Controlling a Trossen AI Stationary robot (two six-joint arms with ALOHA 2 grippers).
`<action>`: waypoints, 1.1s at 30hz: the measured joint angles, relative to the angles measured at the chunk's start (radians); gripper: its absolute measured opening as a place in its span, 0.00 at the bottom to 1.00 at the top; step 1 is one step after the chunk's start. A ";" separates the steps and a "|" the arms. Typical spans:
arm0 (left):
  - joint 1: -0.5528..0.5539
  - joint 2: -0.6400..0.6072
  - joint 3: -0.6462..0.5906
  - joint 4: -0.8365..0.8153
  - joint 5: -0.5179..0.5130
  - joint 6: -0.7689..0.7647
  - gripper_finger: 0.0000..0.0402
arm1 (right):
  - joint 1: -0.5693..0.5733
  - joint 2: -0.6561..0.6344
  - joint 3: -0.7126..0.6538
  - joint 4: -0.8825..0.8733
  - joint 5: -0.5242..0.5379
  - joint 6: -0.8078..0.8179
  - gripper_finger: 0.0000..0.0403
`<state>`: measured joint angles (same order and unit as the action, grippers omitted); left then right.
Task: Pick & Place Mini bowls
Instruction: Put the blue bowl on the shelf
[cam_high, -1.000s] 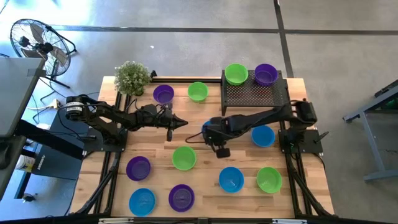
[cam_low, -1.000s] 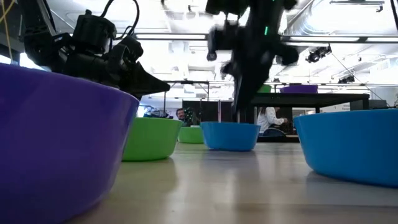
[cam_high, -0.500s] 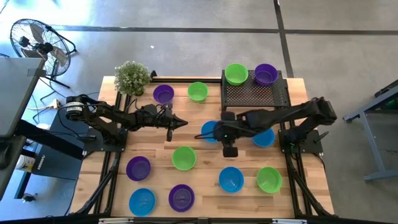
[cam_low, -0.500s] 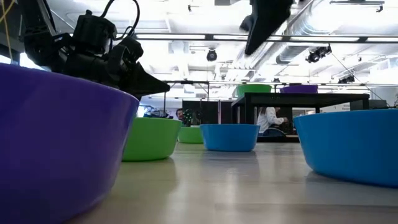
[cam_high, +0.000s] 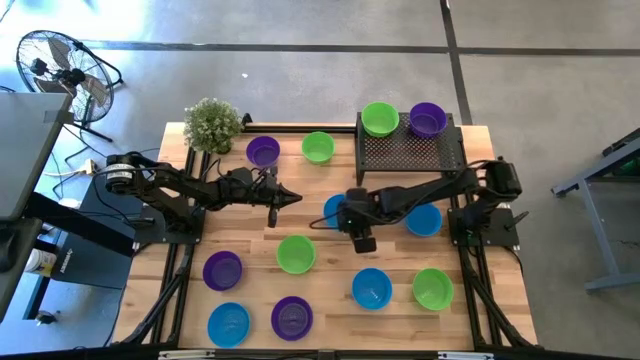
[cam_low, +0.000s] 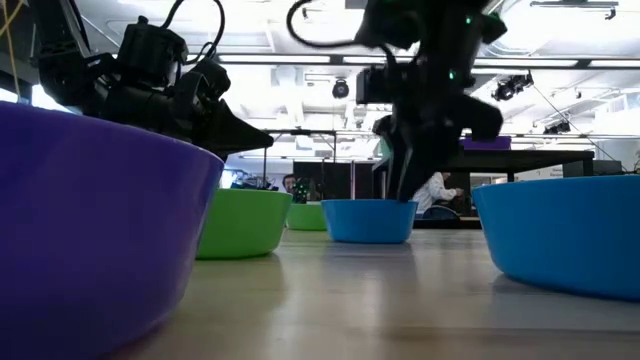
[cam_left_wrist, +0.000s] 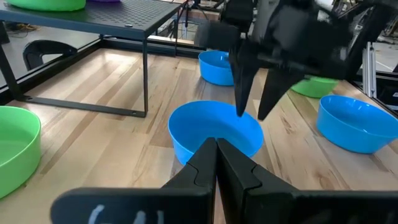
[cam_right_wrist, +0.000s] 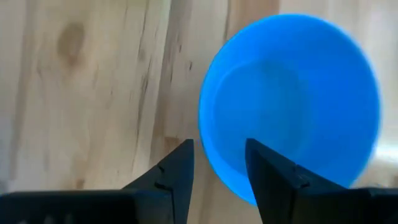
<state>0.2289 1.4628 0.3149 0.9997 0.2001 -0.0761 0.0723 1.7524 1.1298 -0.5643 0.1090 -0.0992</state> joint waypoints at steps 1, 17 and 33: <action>0.000 0.000 0.000 0.000 0.000 0.000 0.01 | 0.000 0.013 0.000 0.005 0.002 -0.012 0.33; 0.000 0.000 0.000 -0.002 0.000 0.000 0.01 | 0.001 0.075 0.003 0.025 0.012 -0.062 0.02; 0.000 0.000 0.000 -0.008 0.001 0.000 0.01 | 0.108 -0.134 0.244 -0.402 -0.004 0.137 0.01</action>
<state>0.2287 1.4628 0.3149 0.9913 0.2012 -0.0761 0.1802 1.6188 1.3735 -0.9668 0.1048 0.0375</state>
